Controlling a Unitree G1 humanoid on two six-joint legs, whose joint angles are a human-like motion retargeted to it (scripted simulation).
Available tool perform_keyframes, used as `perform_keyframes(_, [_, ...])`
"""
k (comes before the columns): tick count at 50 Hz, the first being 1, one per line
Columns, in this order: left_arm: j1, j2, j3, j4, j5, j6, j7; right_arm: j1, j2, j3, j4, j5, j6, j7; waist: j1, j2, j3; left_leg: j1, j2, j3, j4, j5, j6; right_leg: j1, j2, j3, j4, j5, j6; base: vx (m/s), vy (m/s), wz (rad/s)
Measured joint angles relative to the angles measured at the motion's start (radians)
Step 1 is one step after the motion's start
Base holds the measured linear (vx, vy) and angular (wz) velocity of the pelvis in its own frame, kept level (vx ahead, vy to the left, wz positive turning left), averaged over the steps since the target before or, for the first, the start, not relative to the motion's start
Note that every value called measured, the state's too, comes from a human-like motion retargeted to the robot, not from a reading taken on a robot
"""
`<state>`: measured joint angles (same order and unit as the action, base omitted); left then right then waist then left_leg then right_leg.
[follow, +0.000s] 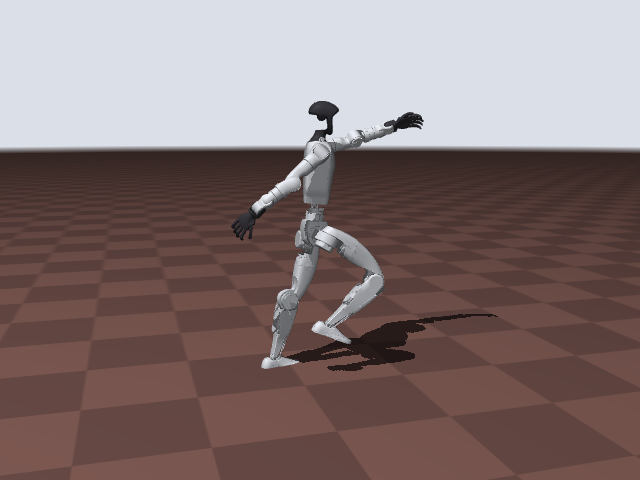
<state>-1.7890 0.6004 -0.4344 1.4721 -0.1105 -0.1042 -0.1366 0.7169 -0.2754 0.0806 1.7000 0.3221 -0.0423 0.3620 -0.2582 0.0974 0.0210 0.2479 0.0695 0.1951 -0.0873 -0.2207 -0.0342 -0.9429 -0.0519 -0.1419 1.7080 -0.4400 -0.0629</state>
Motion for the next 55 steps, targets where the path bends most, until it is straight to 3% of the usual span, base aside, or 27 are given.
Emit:
perform_keyframes(3, [0.053, -0.051, 0.01, 0.002, -0.016, -0.038, -0.02, -0.086, 0.016, 0.038, -0.001, 0.017, -0.024, -0.001, 0.023, -0.006, -0.028, 0.014, -0.009, -0.02, 0.0, 0.001, -0.006, 0.19, -0.052, -0.075, -0.494, 0.005, 0.012, 0.5, -0.06, 0.35])
perform_keyframes(5, [0.147, -0.105, 0.039, -0.02, -0.054, -0.068, -0.002, -0.182, 0.034, 0.074, 0.0, 0.039, -0.034, -0.051, 0.02, -0.019, -0.015, 0.065, -0.017, -0.061, 0.0, 0.004, -0.016, 0.448, -0.07, -0.169, -0.982, 0.057, 0.051, 0.61, -0.08, 1.08])
perform_keyframes(7, [0.267, -0.174, 0.081, -0.068, -0.118, -0.065, 0.085, -0.325, 0.056, 0.073, 0.0, 0.008, 0.012, -0.155, 0.025, -0.079, 0.075, 0.202, -0.054, -0.118, 0.004, 0.004, -0.014, 0.83, -0.052, -0.247, -1.566, 0.272, 0.147, 0.71, -0.16, 0.87])
perform_keyframes(9, [0.432, -0.243, 0.113, -0.109, -0.058, -0.055, 0.09, -0.491, 0.078, 0.064, 0.0, -0.078, 0.046, -0.206, 0.135, -0.143, 0.09, 0.247, -0.119, -0.097, 0.041, 0.017, 0.022, 0.954, -0.059, -0.207, -1.769, 0.421, 0.231, 0.63, -0.25, -1.13])
perform_keyframes(12, [0.796, -0.325, 0.104, -0.134, 0.045, -0.079, 0.007, -0.806, 0.091, 0.113, -0.002, 0.07, 0.002, -0.274, 0.329, -0.203, 0.121, 0.231, -0.179, 0.02, 0.248, 0.052, 0.073, 1.048, -0.078, -0.069, -1.795, 0.446, 0.252, 0.56, -0.26, -2.39])
perform_keyframes(13, [0.939, -0.335, 0.104, -0.118, 0.072, -0.064, -0.072, -0.929, 0.088, 0.106, -0.008, 0.109, -0.003, -0.284, 0.364, -0.238, 0.132, 0.159, -0.193, 0.064, 0.452, -0.001, 0.064, 1.081, -0.111, -0.031, -1.795, 0.44, 0.249, 0.45, -0.21, -1.62])
perform_keyframes(15, [1.22, -0.35, 0.127, -0.044, 0.098, -0.052, -0.233, -1.176, 0.065, -0.004, -0.059, 0.108, -0.034, -0.326, 0.335, -0.261, 0.027, -0.247, -0.116, 0.096, 1.126, -0.201, 0.072, 1.014, -0.129, -0.015, -1.795, 0.429, 0.219, 0.34, -0.12, -0.32])
perform_keyframes(17, [1.455, -0.374, 0.162, 0.083, 0.104, -0.066, -0.238, -1.425, 0.049, -0.12, -0.136, 0.129, -0.087, -0.413, 0.344, -0.249, -0.032, -0.523, -0.035, 0.101, 1.585, -0.352, 0.121, 0.972, -0.11, 0.014, -1.795, 0.407, 0.21, 0.41, -0.04, -0.52])
perform_keyframes(19, [1.676, -0.396, 0.173, 0.177, 0.056, -0.077, -0.222, -1.667, 0.037, -0.122, -0.196, 0.237, -0.155, -0.499, 0.408, -0.261, -0.039, -0.683, 0.023, 0.127, 1.883, -0.454, 0.163, 0.969, -0.107, 0.072, -1.795, 0.388, 0.204, 0.48, -0.01, -1.35])
perform_keyframes(21, [1.896, -0.405, 0.173, 0.199, -0.049, -0.086, -0.247, -1.891, 0.009, -0.03, -0.23, 0.367, -0.227, -0.566, 0.479, -0.282, -0.041, -0.826, 0.069, 0.143, 2.082, -0.509, 0.192, 0.965, -0.11, 0.124, -1.795, 0.378, 0.194, 0.49, 0.03, -1.2])
perform_keyframes(26, [2.392, -0.371, 0.142, 0.121, -0.177, -0.037, -0.42, -2.313, -0.125, 0.246, -0.213, 0.457, -0.25, -0.581, 0.581, -0.319, -0.04, -1.104, 0.092, 0.117, 2.217, -0.539, 0.231, 1.007, -0.126, 0.146, -1.795, 0.352, 0.185, 0.51, 0.09, -0.21])
perform_keyframes(32, [2.623, -0.357, 0.125, 0.135, -0.145, 0.015, -0.459, -2.564, -0.187, 0.396, -0.115, 0.456, -0.248, -0.594, 0.591, -0.325, -0.072, -1.155, 0.084, 0.135, 1.811, -0.479, 0.242, 1.058, -0.13, 0.134, -1.793, 0.334, 0.198, 0.51, 0.12, 0.15])
perform_keyframes(35, [2.547, -0.381, 0.114, 0.138, -0.143, 0.029, -0.452, -2.53, -0.157, 0.377, -0.106, 0.417, -0.242, -0.58, 0.578, -0.327, -0.095, -0.985, 0.084, 0.23, 1.343, -0.439, 0.23, 1.063, -0.133, 0.151, -1.761, 0.321, 0.21, 0.51, 0.13, -0.28])
perform_keyframes(37, [2.412, -0.4, 0.11, 0.153, -0.154, 0.023, -0.4, -2.439, -0.125, 0.335, -0.127, 0.399, -0.231, -0.562, 0.6, -0.316, -0.055, -0.705, 0.038, 0.348, 0.836, -0.356, 0.179, 1.12, -0.138, 0.187, -1.728, 0.303, 0.227, 0.62, 0.16, -1.16])
perform_keyframes(40, [2.127, -0.435, 0.123, 0.182, -0.246, -0.065, -0.195, -2.234, -0.064, 0.23, -0.189, 0.456, -0.272, -0.579, 0.628, -0.203, 0.049, -0.23, -0.04, 0.448, 0.074, -0.009, 0.062, 1.282, -0.068, 0.253, -1.672, 0.277, 0.222, 0.67, 0.28, -1.1])
perform_keyframes(42, [1.921, -0.459, 0.134, 0.181, -0.303, -0.094, -0.104, -2.031, -0.01, 0.109, -0.21, 0.414, -0.268, -0.59, 0.548, -0.135, 0.044, -0.16, -0.013, 0.4, 0.0, 0.099, -0.019, 1.276, -0.009, 0.225, -1.538, 0.289, 0.169, 0.53, 0.33, 0.67])
perform_keyframes(44, [1.687, -0.451, 0.167, 0.175, -0.218, -0.083, -0.075, -1.779, 0.049, 0.031, -0.218, 0.32, -0.233, -0.535, 0.449, -0.101, 0.007, -0.16, 0.008, 0.338, 0.0, 0.11, -0.06, 1.105, 0.023, 0.149, -1.179, 0.298, 0.115, 0.39, 0.26, 1.35])
perform_keyframes(47, [1.282, -0.378, 0.229, 0.13, -0.041, -0.024, -0.059, -1.407, 0.09, 0.049, -0.155, 0.094, -0.125, -0.386, 0.335, -0.101, -0.034, -0.196, -0.009, 0.253, 0.0, 0.093, -0.062, 0.732, -0.028, 0.041, -0.516, 0.271, 0.057, 0.33, 0.16, 1.62])
perform_keyframes(50, [0.844, -0.297, 0.282, 0.07, 0.066, 0.024, -0.024, -1.058, 0.111, 0.108, -0.074, -0.132, -0.03, -0.257, 0.245, -0.092, 0.014, -0.166, -0.017, 0.158, 0.0, 0.061, -0.064, 0.496, -0.07, -0.008, -0.035, 0.161, 0.022, 0.4, 0.09, 1.78])
perform_keyframes(55, [0.271, -0.171, 0.171, -0.016, -0.053, 0.03, 0.061, -0.512, 0.152, 0.231, -0.024, -0.132, 0.005, -0.126, 0.124, -0.054, 0.062, -0.133, -0.004, 0.048, 0.0, 0.024, -0.022, 0.186, -0.084, -0.028, 0.351, 0.03, -0.017, 0.46, 0.03, 1.0])
